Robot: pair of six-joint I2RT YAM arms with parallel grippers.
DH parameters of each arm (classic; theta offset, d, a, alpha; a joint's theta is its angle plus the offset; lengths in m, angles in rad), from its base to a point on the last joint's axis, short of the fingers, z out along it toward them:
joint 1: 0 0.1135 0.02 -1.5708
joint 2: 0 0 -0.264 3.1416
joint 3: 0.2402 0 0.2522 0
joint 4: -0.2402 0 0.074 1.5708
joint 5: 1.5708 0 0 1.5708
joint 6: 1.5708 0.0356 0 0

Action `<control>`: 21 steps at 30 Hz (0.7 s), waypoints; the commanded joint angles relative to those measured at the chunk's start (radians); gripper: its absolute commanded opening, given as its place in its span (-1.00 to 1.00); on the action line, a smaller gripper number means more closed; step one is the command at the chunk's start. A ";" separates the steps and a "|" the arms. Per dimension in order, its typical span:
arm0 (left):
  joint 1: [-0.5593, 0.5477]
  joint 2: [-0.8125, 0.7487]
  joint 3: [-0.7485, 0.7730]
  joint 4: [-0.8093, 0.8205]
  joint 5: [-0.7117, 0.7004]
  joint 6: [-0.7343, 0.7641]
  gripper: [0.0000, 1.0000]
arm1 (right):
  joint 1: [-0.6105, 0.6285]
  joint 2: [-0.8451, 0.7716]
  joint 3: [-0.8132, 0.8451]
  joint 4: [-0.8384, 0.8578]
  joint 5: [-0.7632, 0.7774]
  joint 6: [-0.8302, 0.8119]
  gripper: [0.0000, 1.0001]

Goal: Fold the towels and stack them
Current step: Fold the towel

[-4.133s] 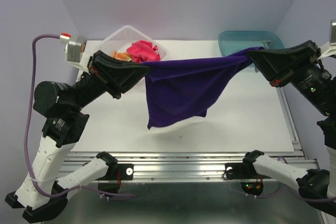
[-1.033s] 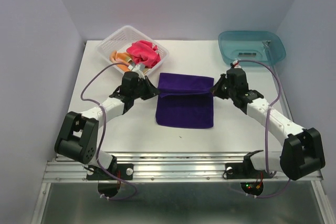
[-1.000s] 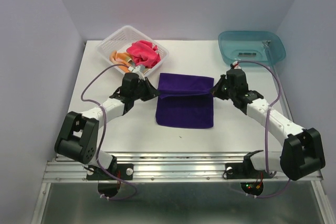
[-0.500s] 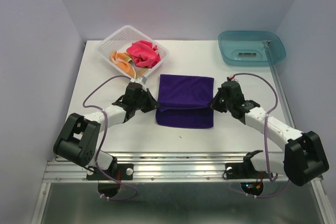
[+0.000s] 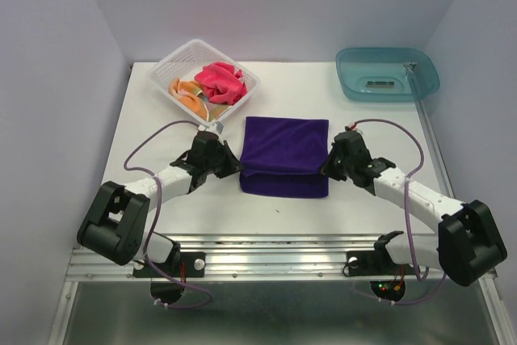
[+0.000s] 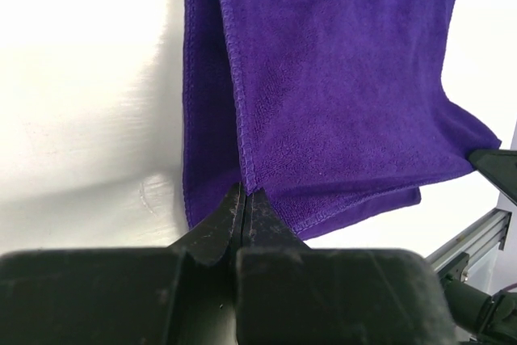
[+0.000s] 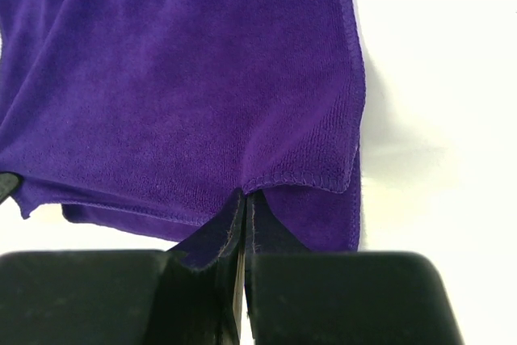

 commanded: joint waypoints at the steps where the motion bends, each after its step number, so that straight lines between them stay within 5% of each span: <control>1: -0.007 -0.014 -0.027 -0.015 -0.030 -0.003 -1.00 | 0.016 0.001 -0.001 -0.042 0.054 0.012 -0.97; 21: -0.029 -0.002 -0.061 -0.042 -0.031 -0.028 -1.00 | 0.050 0.025 -0.035 -0.053 0.057 0.037 -0.84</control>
